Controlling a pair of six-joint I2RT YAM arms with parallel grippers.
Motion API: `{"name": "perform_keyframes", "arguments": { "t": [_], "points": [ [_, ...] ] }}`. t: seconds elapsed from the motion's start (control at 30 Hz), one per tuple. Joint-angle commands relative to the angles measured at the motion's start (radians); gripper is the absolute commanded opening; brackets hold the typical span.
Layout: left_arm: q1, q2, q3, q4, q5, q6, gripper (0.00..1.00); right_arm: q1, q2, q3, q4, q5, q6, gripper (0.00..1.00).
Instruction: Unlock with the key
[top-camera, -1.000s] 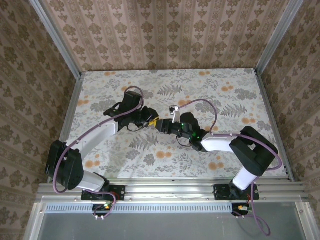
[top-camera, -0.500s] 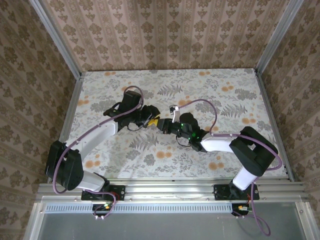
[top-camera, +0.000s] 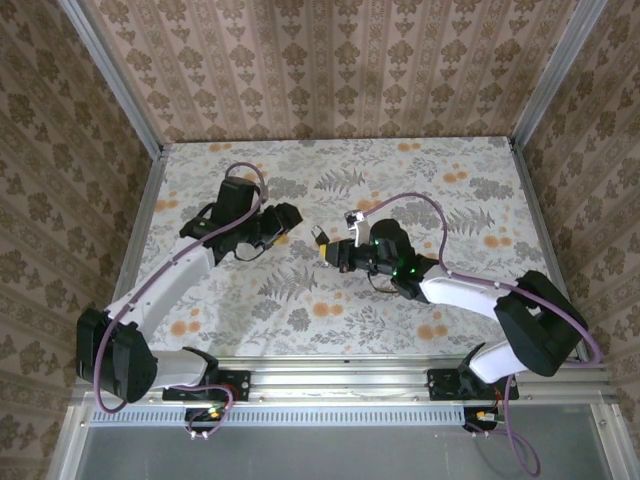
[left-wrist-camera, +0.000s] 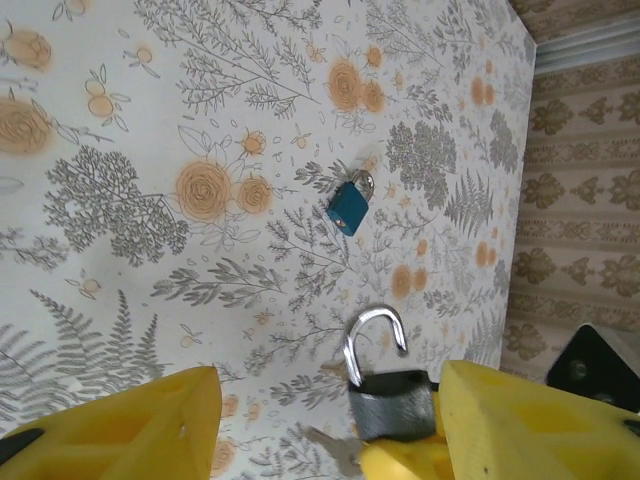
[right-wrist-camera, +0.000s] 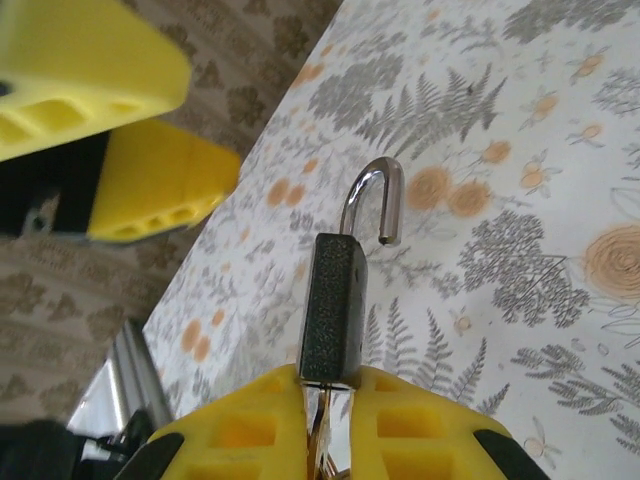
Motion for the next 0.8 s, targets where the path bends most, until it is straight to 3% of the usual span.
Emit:
{"name": "perform_keyframes", "arguments": {
  "t": [0.0, 0.33, 0.77],
  "points": [
    [0.010, -0.012, 0.040, -0.038, 0.080, 0.170, 0.60, -0.023, -0.077, 0.066, -0.149, -0.201, -0.106, 0.00],
    [-0.010, -0.006, 0.090, -0.028, 0.222, 0.310, 0.60, -0.042, -0.180, 0.127, -0.346, -0.365, -0.224, 0.00],
    [-0.069, 0.030, 0.105, -0.136, 0.158, 0.372, 0.56, -0.069, -0.208, 0.135, -0.345, -0.384, -0.226, 0.00]
  ]
}}
